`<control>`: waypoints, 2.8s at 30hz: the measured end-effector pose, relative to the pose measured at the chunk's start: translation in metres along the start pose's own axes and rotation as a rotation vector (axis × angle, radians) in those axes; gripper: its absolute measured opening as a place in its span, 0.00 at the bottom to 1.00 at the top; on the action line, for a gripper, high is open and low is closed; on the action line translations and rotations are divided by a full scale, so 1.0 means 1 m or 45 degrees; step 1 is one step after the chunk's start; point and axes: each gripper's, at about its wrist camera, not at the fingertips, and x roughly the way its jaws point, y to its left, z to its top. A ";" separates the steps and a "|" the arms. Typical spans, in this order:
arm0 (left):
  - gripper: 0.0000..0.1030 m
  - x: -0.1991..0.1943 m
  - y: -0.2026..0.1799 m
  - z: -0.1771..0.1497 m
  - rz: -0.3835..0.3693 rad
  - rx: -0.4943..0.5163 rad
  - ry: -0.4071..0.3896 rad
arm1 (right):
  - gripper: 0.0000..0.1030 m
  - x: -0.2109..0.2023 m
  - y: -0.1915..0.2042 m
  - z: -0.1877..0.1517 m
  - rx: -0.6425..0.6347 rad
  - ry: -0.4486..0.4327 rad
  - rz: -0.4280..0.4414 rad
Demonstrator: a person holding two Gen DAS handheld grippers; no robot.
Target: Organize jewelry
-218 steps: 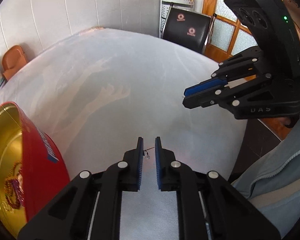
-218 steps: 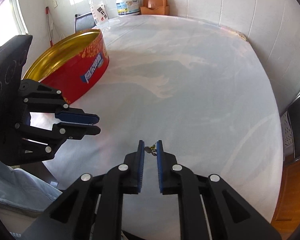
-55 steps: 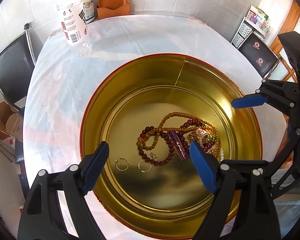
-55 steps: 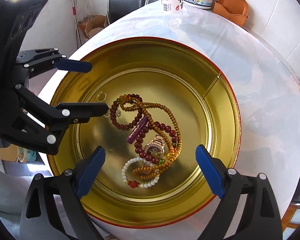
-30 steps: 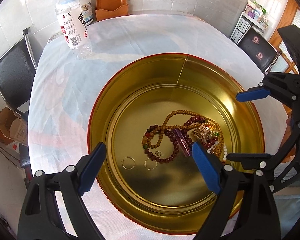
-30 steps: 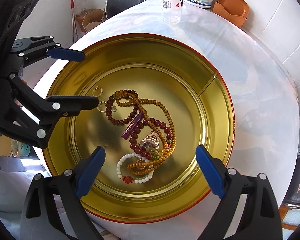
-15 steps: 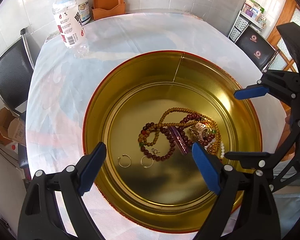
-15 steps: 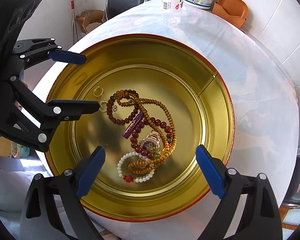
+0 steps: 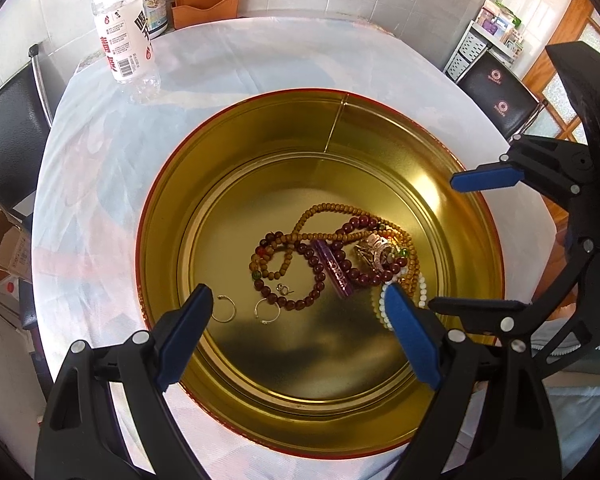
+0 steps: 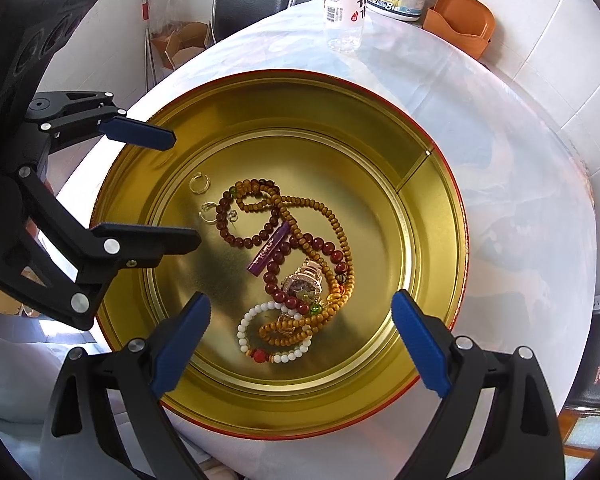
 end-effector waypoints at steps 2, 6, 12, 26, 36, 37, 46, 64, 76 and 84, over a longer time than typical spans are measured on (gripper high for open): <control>0.83 0.002 -0.001 -0.001 0.032 0.012 0.021 | 0.90 -0.001 0.000 -0.001 0.002 -0.004 -0.002; 0.83 0.002 -0.001 -0.002 0.074 0.013 0.042 | 0.90 -0.003 0.000 -0.002 0.011 -0.010 -0.009; 0.83 -0.007 -0.002 -0.001 0.077 -0.005 -0.004 | 0.90 -0.007 0.002 -0.006 0.019 -0.022 -0.024; 0.83 -0.020 -0.003 -0.002 -0.004 -0.002 -0.089 | 0.90 -0.016 0.006 -0.015 0.057 -0.037 -0.067; 0.83 -0.015 -0.007 -0.004 0.040 0.004 -0.102 | 0.90 -0.016 0.008 -0.021 0.081 -0.035 -0.066; 0.83 -0.017 -0.005 -0.005 0.013 -0.022 -0.128 | 0.90 -0.015 0.008 -0.021 0.082 -0.034 -0.064; 0.83 -0.006 -0.014 0.006 0.023 -0.007 -0.072 | 0.90 -0.009 0.000 -0.028 0.122 -0.035 -0.005; 0.84 0.044 0.010 0.236 0.162 -0.014 -0.196 | 0.95 0.048 -0.239 0.091 0.567 -0.299 -0.011; 0.85 0.253 0.052 0.382 0.473 -0.229 -0.288 | 0.97 0.153 -0.412 0.115 0.936 -0.361 -0.468; 0.93 0.258 0.062 0.380 0.439 -0.334 -0.292 | 0.97 0.152 -0.412 0.112 0.948 -0.366 -0.470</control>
